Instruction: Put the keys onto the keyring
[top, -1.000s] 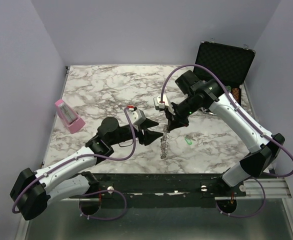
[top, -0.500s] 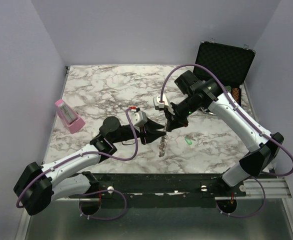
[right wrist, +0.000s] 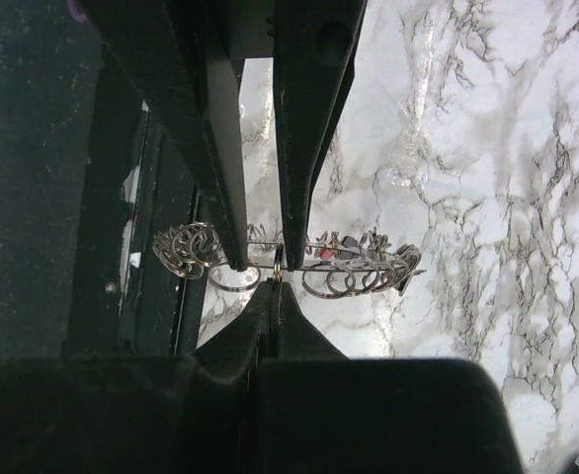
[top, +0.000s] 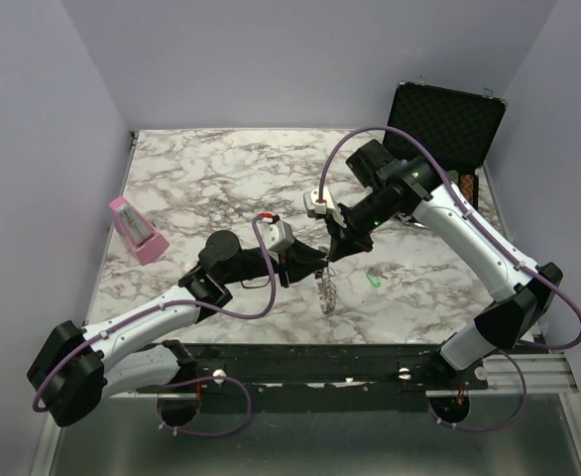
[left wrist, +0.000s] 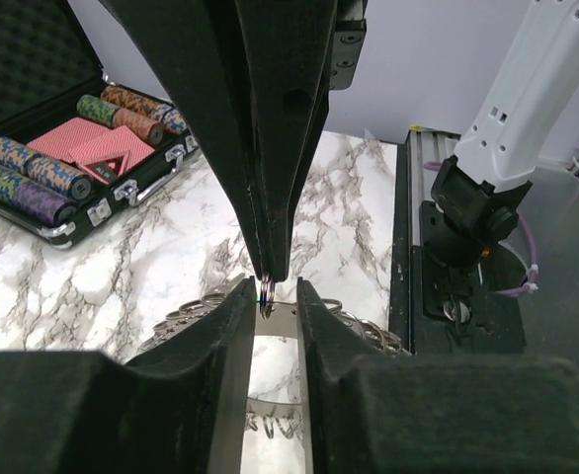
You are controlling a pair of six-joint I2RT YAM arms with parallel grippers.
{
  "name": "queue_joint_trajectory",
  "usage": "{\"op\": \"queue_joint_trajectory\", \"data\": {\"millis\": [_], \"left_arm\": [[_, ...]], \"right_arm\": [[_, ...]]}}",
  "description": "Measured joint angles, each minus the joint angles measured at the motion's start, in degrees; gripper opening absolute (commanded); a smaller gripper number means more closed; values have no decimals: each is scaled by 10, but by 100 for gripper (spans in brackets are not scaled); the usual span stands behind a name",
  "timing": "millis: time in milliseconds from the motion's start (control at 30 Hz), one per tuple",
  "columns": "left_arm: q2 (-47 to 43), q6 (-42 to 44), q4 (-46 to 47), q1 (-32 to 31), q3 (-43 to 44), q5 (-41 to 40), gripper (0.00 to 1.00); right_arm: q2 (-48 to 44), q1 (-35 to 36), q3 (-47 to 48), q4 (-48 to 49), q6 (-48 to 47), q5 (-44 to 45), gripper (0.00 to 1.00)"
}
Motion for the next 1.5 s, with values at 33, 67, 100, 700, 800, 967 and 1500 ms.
{"op": "queue_joint_trajectory", "data": {"millis": [33,67,100,700,800,967,1500], "left_arm": [[0,1,-2,0,0,0,25],[1,1,-4,0,0,0,22],[3,1,-6,0,0,1,20],[-27,-56,51,0,-60,-37,0],[-46,-92,127,0,-120,-60,0],[-47,-126,215,0,-152,-77,0],[-24,-162,331,-8,-145,-80,0]], "right_arm": [[0,0,0,0,0,-1,0],[0,0,0,0,0,-1,0],[0,0,0,0,0,-1,0],[-9,-1,-5,-2,10,-53,48],[-17,-12,-6,-2,11,-84,49],[-27,-52,-7,-1,5,-151,49],[-75,-66,-109,113,42,-251,42]]}}
